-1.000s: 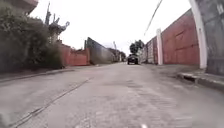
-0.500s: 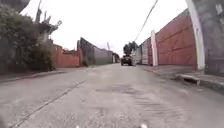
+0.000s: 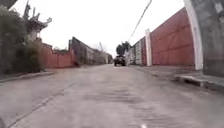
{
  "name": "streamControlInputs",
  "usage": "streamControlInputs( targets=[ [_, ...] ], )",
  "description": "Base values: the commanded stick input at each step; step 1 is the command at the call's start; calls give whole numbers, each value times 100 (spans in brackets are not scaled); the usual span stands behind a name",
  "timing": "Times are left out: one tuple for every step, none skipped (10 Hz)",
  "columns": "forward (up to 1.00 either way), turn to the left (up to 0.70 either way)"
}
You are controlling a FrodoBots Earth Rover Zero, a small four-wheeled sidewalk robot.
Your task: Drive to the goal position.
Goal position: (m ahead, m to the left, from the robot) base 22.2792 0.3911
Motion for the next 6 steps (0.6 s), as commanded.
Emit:
streamControlInputs(
  targets=[
    [100,0],
    [100,0],
    [100,0],
    [100,0],
    [100,0],
    [100,0]
  ],
)
